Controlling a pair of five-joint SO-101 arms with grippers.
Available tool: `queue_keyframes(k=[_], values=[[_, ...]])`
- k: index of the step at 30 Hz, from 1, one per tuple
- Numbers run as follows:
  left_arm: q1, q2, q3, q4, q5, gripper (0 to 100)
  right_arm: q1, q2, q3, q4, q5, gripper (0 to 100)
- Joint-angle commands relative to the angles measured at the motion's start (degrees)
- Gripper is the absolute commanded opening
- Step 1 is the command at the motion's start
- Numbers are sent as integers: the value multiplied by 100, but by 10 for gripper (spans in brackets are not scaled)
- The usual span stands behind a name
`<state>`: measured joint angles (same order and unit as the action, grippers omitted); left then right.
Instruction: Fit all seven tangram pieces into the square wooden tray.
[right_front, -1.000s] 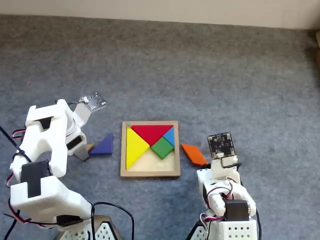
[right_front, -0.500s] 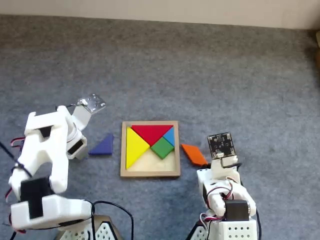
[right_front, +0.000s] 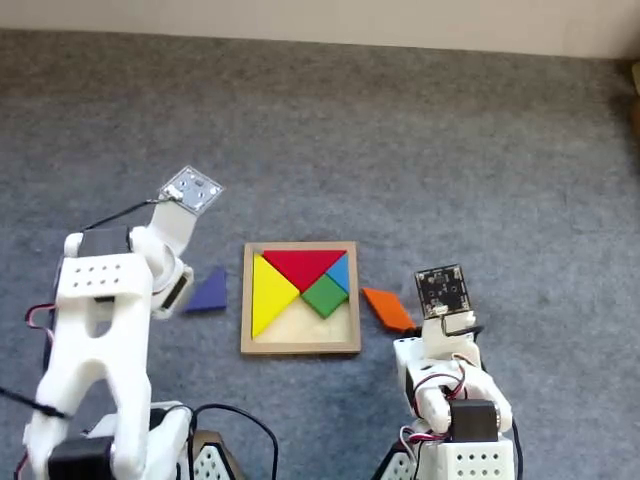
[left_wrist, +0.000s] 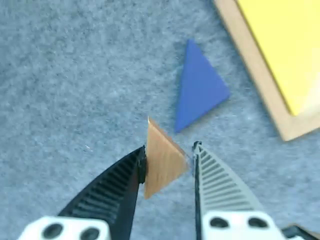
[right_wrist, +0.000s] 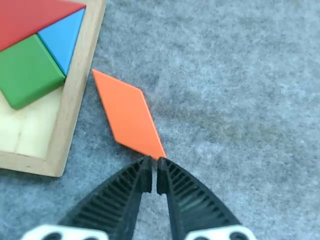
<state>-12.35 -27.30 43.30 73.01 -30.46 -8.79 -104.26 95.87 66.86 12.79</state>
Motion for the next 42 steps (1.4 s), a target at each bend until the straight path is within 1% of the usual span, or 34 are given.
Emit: queue_keyframes(k=[1,4,7,14,17,18,21,26,28,29,31,33,37,38,41,42], values=[[593,-435,-198,492,870,104,84,-92,690,22,53,34],[954,-435,-303,589,1635,104,84,-92,690,22,53,34],[1332,-426,-321,554,2163,104,84,-92,690,22,53,34],[2141,-426,-321,536,2769,104,84,-92,690,22,53,34],[2404,-426,-321,536,2760,104,84,-92,690,22,53,34],[2492,-426,-321,536,2655,105,84,-92,690,22,53,34],[2765,-426,-321,536,2048,105,84,-92,690,22,53,34],[3090,-426,-330,536,1424,105,84,-92,690,22,53,34],[3152,-426,-330,519,1327,105,84,-92,690,22,53,34],[3152,-426,-330,440,1398,105,84,-92,690,22,53,34],[3152,-418,-330,229,1758,104,84,-92,690,22,53,34],[3116,-338,-330,44,2338,104,84,-92,690,22,53,34],[3143,224,-453,-202,3253,105,84,-92,690,22,53,34],[3152,426,-576,-211,3552,106,84,-92,690,22,53,34],[3116,1165,-1077,-185,4809,107,84,-92,690,22,53,34],[3116,1411,-1253,-185,5116,107,84,-92,690,22,53,34]])
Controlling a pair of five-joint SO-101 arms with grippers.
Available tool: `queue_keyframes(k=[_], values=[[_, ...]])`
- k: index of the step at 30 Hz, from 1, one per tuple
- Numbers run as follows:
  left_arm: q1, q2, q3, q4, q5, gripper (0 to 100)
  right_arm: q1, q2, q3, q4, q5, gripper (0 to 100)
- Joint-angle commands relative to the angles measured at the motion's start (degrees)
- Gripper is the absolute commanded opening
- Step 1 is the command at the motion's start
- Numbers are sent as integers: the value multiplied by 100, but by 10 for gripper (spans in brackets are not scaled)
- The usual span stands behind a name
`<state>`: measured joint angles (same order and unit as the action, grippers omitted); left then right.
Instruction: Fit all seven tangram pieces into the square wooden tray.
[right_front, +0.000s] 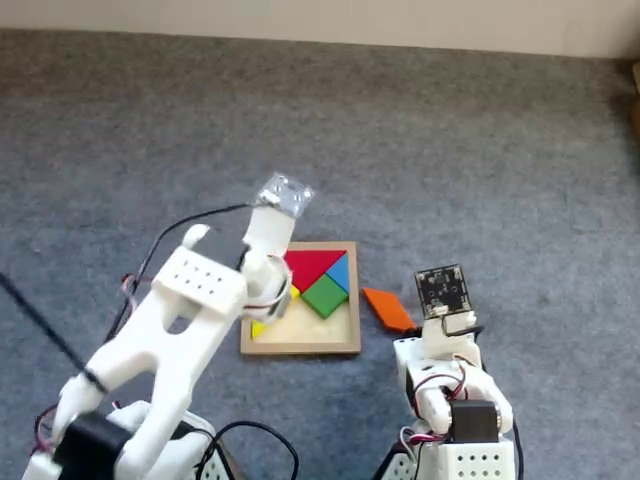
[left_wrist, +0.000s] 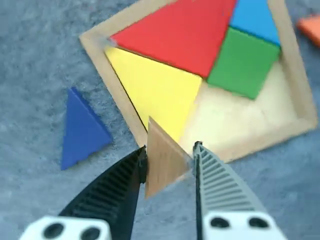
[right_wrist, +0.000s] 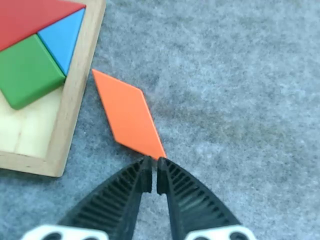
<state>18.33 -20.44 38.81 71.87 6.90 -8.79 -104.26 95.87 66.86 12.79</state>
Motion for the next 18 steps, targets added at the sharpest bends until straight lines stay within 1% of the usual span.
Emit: queue_keyframes(k=[1,4,7,11,14,18], values=[[57,919,-936,-70,1618,105,84,-92,690,22,53,34],[110,1411,-1270,-79,2040,104,84,-92,690,22,53,34],[347,1604,-1393,-88,2453,104,84,-92,690,22,53,34],[629,1684,-1385,-114,3402,104,92,-92,690,22,53,34],[664,1684,-1385,-114,4220,104,92,-92,690,22,53,34],[655,1692,-1411,-123,5081,109,92,-92,690,22,53,34]])
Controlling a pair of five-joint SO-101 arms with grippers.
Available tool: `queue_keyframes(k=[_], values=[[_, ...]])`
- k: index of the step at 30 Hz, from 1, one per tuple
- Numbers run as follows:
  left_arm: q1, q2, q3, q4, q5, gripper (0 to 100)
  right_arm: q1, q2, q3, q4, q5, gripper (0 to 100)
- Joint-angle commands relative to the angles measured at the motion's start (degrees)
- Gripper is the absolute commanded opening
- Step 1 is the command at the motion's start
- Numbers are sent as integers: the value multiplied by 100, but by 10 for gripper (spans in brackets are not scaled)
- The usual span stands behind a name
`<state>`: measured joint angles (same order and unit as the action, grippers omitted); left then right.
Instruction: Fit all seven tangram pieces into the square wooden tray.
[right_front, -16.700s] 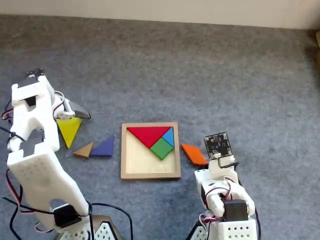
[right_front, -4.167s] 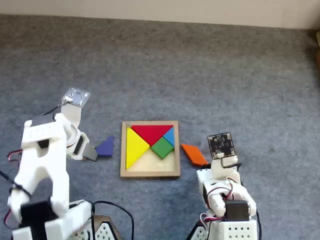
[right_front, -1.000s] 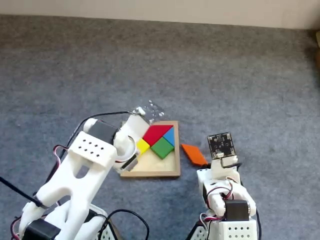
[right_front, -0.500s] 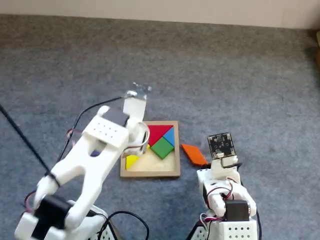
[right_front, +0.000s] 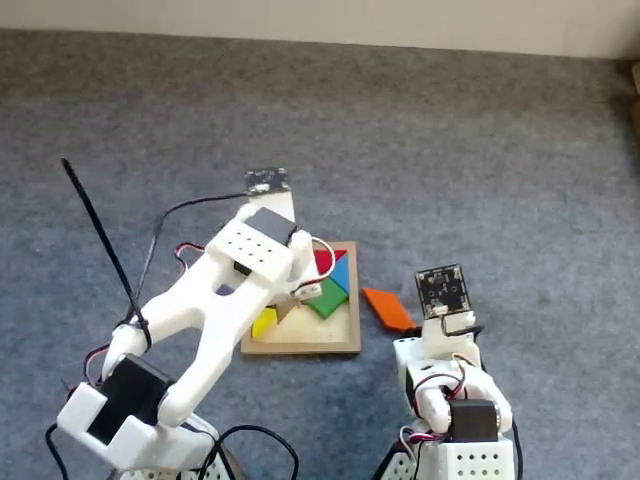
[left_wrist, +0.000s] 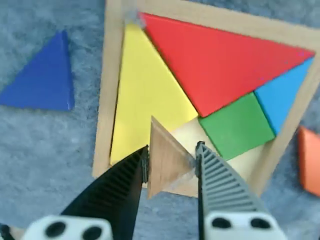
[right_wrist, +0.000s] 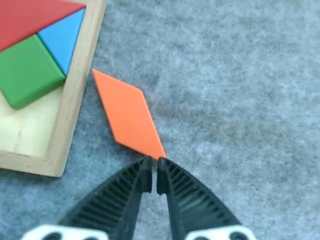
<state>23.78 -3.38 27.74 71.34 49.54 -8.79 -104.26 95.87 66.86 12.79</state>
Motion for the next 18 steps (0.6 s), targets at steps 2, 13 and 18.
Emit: queue_keyframes(k=[2,13,18], values=[[110,-13,-295,-70,1178,109,92,-92,690,22,53,34],[224,-13,-268,-44,1257,389,92,-92,690,22,53,34],[426,-66,-303,-26,1257,442,92,-92,690,22,53,34]])
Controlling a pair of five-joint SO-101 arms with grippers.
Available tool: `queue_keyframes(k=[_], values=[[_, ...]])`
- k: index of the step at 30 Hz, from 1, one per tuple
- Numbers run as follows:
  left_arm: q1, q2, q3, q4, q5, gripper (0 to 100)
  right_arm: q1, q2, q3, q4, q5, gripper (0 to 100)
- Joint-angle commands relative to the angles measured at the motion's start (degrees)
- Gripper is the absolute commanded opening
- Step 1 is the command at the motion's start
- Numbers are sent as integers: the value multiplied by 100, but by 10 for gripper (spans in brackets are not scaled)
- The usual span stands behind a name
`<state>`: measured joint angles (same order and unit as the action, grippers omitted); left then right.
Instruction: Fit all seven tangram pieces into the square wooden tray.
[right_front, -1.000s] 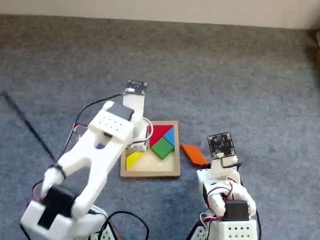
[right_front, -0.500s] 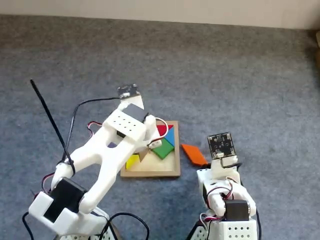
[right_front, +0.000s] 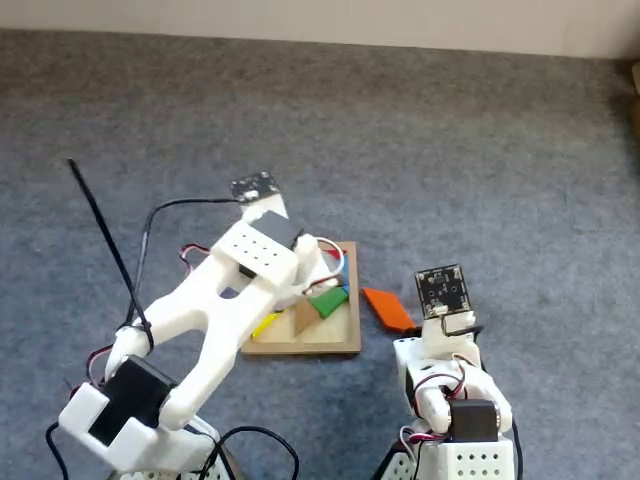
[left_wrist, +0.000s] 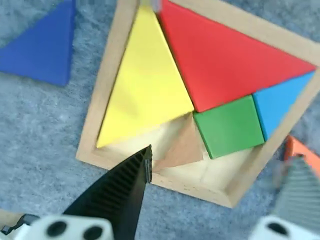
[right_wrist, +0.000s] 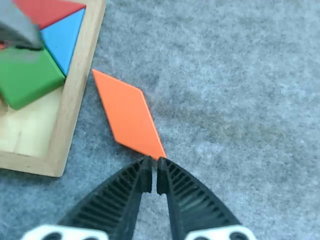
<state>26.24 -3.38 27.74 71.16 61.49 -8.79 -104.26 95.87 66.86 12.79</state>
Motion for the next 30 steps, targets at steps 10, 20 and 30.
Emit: queue_keyframes(k=[10,20,30], values=[[215,-13,-259,-9,35,442,92,-92,690,22,53,34],[233,-13,497,-492,26,444,92,-92,690,22,53,34],[532,-127,365,-607,26,443,92,-92,690,22,53,34]])
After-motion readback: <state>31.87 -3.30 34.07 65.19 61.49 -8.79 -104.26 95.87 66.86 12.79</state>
